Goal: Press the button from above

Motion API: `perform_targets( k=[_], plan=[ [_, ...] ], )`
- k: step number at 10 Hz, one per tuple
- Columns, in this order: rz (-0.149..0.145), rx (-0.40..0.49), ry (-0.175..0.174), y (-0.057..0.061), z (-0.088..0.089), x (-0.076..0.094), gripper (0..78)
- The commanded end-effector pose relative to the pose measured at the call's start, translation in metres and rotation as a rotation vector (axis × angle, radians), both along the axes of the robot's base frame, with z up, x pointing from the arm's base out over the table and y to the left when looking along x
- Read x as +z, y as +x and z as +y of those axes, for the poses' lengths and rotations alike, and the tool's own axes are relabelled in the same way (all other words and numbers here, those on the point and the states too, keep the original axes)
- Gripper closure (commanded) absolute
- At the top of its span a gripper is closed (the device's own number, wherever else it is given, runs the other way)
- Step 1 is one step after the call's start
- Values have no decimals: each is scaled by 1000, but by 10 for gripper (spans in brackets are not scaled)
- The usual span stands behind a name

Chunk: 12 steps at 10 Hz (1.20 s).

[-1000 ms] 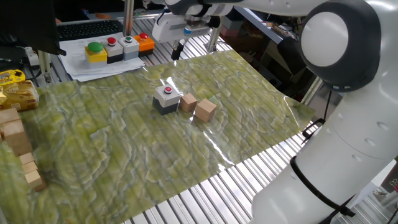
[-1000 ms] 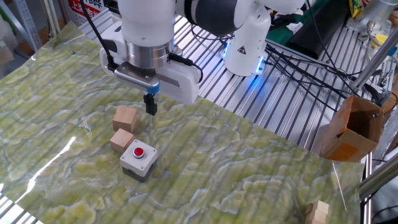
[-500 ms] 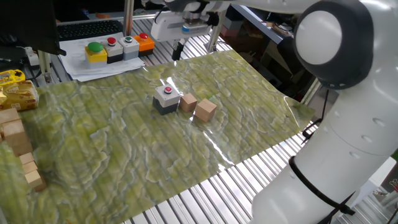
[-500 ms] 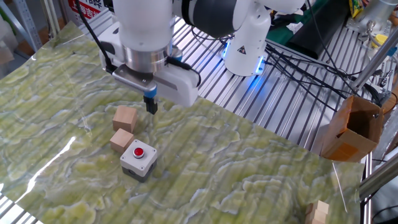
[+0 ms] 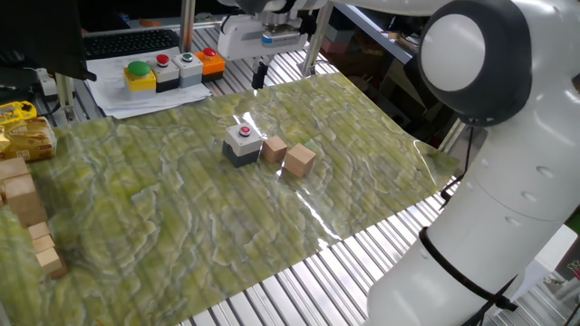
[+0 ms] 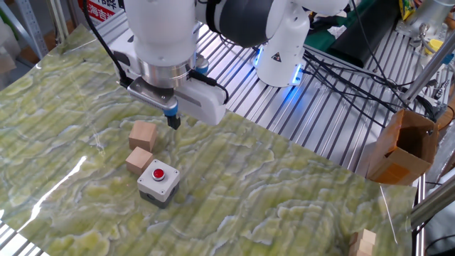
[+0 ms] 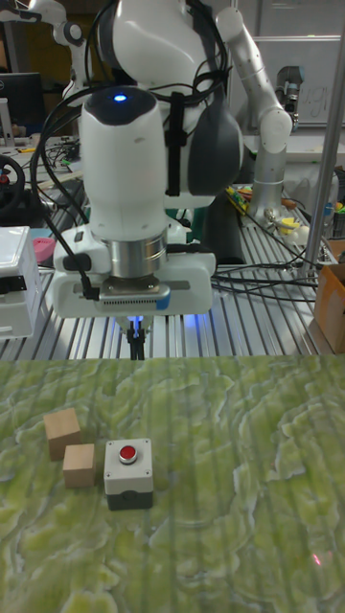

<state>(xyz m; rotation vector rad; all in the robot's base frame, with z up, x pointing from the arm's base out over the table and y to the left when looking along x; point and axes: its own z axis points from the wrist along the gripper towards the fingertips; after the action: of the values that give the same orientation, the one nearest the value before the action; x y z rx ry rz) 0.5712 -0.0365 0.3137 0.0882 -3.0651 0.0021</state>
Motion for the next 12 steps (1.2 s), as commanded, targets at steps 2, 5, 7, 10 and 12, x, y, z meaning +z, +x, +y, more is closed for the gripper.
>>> perform_targets(
  k=[2, 5, 7, 10, 12],
  plan=[
    [-15, 17, -35, 4, 1, 0, 776],
    [-8, 29, -37, 9, 1, -14, 776],
    [-12, 39, -34, 12, -3, -45, 776],
    [-33, 36, -35, 18, 3, -77, 776],
    [-31, 35, -34, 24, 8, -85, 776]
  ],
)
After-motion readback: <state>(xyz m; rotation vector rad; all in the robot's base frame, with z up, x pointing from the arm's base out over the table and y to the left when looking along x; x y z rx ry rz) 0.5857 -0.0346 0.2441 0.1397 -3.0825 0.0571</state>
